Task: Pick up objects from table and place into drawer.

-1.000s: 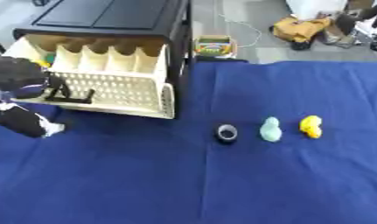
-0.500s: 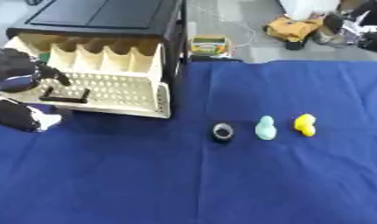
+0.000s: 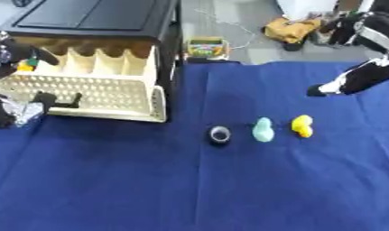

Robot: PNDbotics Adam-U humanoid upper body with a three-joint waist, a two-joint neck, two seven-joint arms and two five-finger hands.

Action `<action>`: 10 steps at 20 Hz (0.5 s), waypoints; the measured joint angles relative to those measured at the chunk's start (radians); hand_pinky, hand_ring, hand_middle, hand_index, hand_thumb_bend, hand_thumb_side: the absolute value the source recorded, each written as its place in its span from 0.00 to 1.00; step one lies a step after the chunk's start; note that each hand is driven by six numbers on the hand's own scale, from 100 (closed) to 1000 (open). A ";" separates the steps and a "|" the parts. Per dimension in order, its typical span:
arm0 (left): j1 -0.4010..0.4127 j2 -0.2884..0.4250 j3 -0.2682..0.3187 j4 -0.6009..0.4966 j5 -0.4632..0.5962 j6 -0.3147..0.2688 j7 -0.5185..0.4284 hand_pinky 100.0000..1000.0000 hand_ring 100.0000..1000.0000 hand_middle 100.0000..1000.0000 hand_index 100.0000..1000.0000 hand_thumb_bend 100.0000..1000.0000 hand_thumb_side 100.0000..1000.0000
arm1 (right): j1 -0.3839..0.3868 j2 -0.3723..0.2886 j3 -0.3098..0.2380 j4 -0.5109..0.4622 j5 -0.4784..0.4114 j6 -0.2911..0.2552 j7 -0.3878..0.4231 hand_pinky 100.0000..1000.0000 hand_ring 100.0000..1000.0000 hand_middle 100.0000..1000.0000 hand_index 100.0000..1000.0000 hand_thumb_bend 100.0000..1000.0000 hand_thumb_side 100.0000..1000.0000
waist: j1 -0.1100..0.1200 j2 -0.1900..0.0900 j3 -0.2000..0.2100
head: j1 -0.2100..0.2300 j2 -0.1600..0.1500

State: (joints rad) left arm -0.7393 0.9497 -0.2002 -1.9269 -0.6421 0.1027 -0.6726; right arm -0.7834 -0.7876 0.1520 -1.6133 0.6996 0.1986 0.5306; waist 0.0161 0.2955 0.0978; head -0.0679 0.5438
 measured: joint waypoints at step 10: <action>0.000 0.000 0.037 -0.028 0.063 0.048 0.042 0.00 0.00 0.00 0.88 0.00 0.67 | -0.038 -0.007 0.039 0.113 -0.069 -0.045 0.127 0.70 0.76 0.69 0.98 0.61 0.12 | 0.000 -0.012 0.008 | -0.009 0.010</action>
State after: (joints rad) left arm -0.7388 0.9500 -0.1634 -1.9544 -0.5791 0.1512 -0.6303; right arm -0.8216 -0.7948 0.1909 -1.4998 0.6301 0.1539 0.6580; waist 0.0159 0.2836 0.1054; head -0.0771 0.5539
